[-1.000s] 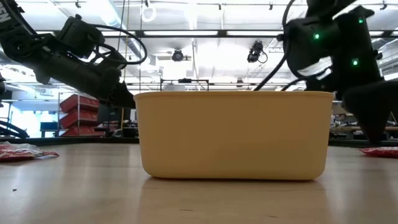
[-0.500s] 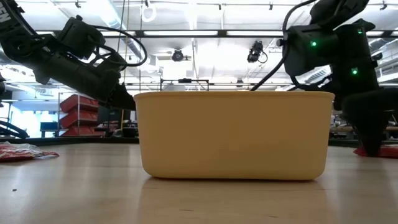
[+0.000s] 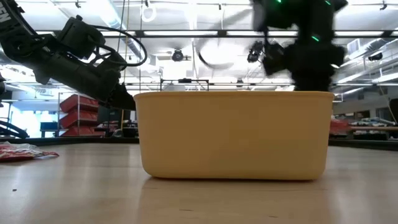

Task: Sort candy
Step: Put the red candy into the green bin

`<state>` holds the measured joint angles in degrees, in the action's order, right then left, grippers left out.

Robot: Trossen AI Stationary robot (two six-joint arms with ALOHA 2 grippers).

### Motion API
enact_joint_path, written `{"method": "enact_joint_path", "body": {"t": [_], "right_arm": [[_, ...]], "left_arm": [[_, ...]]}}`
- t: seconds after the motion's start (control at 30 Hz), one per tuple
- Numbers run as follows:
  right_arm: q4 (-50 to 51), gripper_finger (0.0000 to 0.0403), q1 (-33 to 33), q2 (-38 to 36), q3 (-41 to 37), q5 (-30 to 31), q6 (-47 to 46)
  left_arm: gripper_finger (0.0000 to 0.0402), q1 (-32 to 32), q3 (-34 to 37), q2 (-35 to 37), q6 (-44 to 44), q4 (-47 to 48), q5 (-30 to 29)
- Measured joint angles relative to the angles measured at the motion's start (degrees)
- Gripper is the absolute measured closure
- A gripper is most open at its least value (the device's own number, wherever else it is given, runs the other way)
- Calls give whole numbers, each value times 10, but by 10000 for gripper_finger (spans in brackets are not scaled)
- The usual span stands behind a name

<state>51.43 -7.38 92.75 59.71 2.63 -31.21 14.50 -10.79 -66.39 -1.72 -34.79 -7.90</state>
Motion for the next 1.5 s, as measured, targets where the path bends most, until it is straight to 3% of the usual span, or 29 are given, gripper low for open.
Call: {"method": "enact_joint_path", "body": {"t": [0.13, 0.3, 0.6, 0.87, 1.07, 1.23, 1.5], "right_arm": [[-6, 401, 18, 1, 74, 52, 52], [-46, 402, 44, 33, 155, 70, 149], [-109, 402, 105, 166, 300, 81, 315], [-111, 403, 141, 285, 409, 80, 370], [-81, 393, 148, 333, 436, 59, 371], [-61, 354, 145, 338, 435, 52, 371], [-55, 236, 129, 312, 436, 52, 370]], "left_arm": [[398, 0, 0, 0, 0, -1, 0], [398, 0, 0, 0, 1, -1, 0], [398, 0, 0, 0, 1, -1, 0], [398, 0, 0, 0, 2, 0, 0], [398, 0, 0, 0, 2, 2, 0], [398, 0, 0, 0, 11, 2, 0], [398, 0, 0, 0, 11, 1, 0]]}}
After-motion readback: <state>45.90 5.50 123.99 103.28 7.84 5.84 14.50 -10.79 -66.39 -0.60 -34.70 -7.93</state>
